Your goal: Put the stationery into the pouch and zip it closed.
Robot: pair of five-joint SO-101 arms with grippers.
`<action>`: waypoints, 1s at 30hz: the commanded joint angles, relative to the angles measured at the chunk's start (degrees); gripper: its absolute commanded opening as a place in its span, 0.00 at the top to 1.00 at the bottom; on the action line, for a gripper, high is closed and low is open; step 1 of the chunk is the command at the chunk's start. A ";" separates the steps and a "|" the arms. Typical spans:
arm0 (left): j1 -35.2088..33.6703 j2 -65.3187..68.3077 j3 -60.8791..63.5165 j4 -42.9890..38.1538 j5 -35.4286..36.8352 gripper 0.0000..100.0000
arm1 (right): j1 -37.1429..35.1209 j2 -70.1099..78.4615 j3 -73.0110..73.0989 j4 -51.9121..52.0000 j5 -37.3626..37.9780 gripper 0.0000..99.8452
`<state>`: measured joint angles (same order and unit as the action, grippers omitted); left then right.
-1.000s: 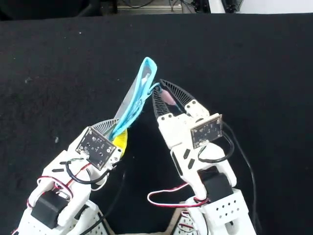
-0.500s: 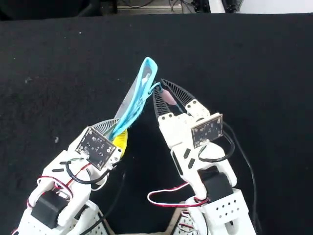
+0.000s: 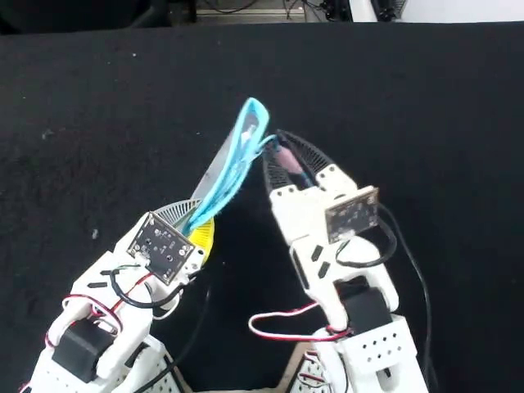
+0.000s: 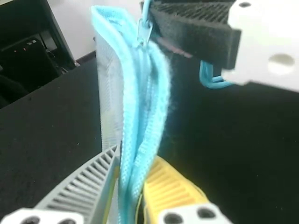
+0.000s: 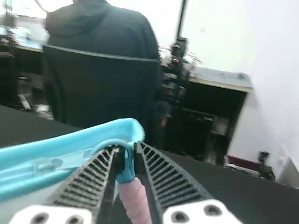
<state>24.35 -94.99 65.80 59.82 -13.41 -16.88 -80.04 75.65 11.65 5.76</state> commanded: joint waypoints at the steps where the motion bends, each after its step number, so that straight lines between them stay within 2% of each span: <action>1: 0.48 0.62 0.40 2.20 0.00 0.97 | 5.19 0.48 0.04 -2.90 -0.26 0.99; 30: 0.48 0.62 0.31 2.37 -0.18 0.97 | 5.45 0.48 0.57 -3.25 -0.18 0.99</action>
<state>24.44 -94.99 65.80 60.18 -13.41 -15.21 -79.78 76.70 10.15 5.76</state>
